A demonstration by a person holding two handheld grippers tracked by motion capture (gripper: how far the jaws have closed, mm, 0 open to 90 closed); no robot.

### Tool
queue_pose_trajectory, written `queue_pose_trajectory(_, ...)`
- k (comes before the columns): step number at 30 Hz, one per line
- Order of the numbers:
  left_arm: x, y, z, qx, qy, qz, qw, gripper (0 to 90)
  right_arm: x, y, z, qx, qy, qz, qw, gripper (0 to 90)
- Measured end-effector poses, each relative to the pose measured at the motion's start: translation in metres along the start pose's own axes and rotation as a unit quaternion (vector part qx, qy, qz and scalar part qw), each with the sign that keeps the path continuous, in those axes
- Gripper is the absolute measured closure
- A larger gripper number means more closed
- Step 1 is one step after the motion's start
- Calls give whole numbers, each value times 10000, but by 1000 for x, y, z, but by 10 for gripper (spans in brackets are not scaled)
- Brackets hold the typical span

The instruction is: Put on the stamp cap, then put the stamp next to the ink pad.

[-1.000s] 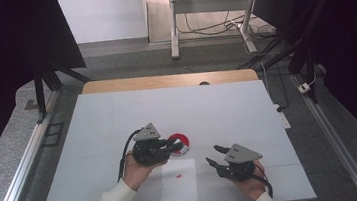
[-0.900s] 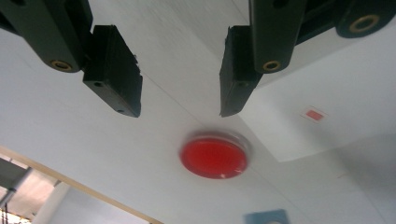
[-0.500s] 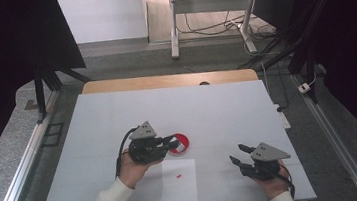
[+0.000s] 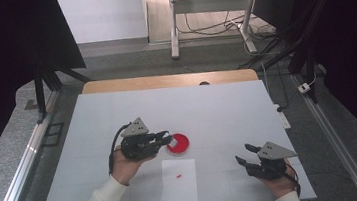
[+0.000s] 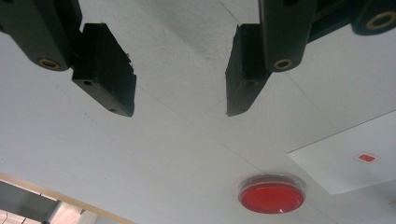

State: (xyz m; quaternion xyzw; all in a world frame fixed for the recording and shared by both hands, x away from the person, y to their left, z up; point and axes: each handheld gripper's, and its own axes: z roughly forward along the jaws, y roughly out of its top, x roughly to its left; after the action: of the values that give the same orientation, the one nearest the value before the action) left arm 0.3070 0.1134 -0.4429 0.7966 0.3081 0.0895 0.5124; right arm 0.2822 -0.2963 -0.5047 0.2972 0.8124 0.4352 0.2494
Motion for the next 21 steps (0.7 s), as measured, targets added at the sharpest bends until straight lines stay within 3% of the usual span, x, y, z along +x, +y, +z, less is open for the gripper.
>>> queue_pose_trajectory(11,9,-4,-2,107,286,45,9995,752,0,1,3,13,57,-21,10000,420)
queue_pose_trajectory(21,24,-13,3,391,684,66,9969,752,-1,0,5,85,30,-10,10000,420)
